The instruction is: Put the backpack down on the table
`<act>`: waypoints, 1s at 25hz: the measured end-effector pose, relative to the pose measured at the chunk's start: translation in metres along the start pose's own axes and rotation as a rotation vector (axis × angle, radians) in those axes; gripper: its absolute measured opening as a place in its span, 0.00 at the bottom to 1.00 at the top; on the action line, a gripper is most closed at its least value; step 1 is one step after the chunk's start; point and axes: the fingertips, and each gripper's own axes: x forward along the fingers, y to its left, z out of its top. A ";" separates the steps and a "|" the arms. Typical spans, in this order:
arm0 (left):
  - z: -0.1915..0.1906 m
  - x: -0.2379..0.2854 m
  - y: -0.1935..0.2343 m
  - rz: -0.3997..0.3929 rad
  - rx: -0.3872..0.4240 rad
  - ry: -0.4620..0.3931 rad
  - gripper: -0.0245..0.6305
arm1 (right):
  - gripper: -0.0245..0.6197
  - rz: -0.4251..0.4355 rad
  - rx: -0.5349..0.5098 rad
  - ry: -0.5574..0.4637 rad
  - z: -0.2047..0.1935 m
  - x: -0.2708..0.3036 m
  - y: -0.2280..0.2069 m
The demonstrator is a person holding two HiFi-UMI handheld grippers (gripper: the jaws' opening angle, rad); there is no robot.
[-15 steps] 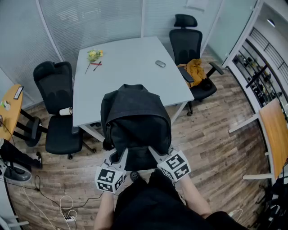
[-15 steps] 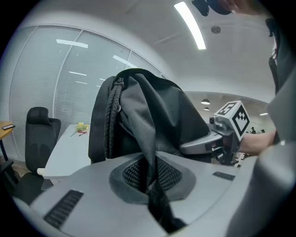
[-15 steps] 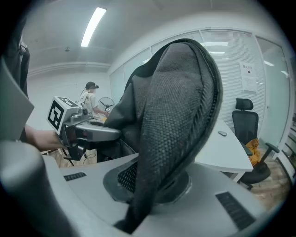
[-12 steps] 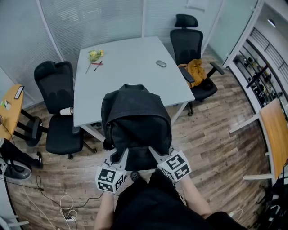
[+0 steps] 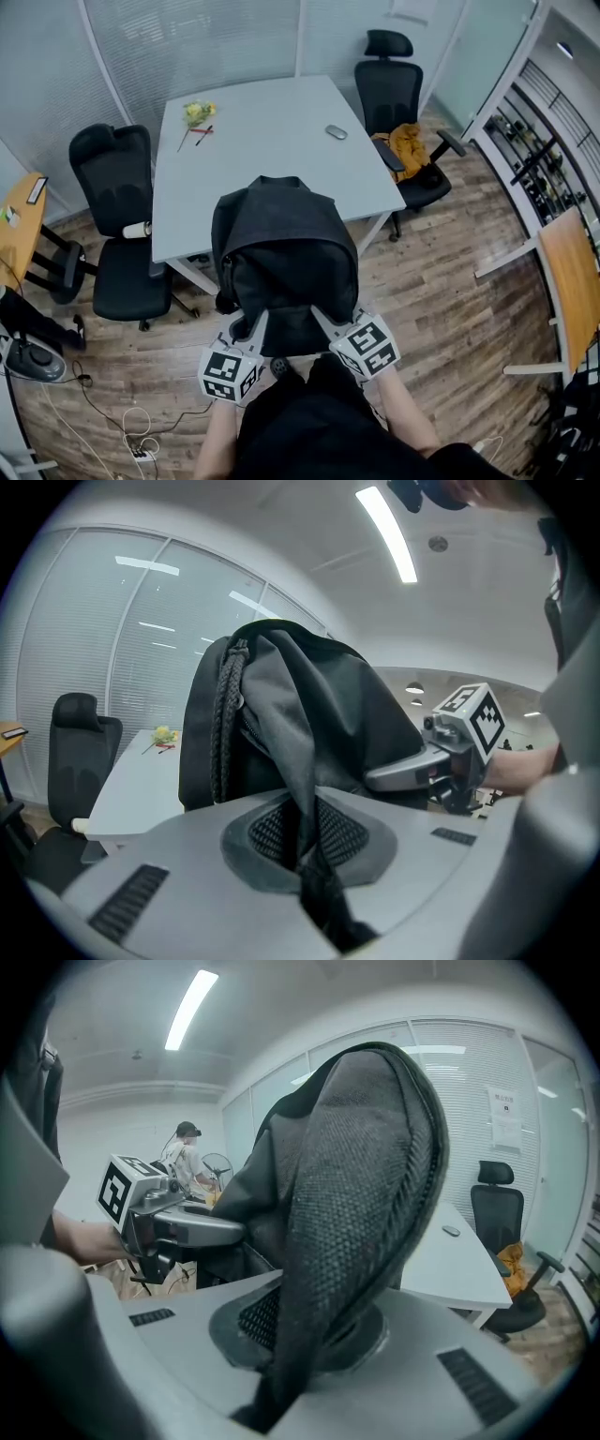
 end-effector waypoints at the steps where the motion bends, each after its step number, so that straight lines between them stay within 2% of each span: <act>1: 0.000 0.000 0.000 0.000 0.000 -0.001 0.07 | 0.07 0.002 0.006 -0.002 0.000 0.000 0.000; 16: -0.012 -0.014 0.009 0.006 -0.005 0.020 0.07 | 0.07 0.030 0.036 0.010 -0.007 0.011 0.016; 25: -0.013 0.016 0.016 0.017 -0.031 0.063 0.07 | 0.07 0.074 0.021 0.048 -0.009 0.023 -0.010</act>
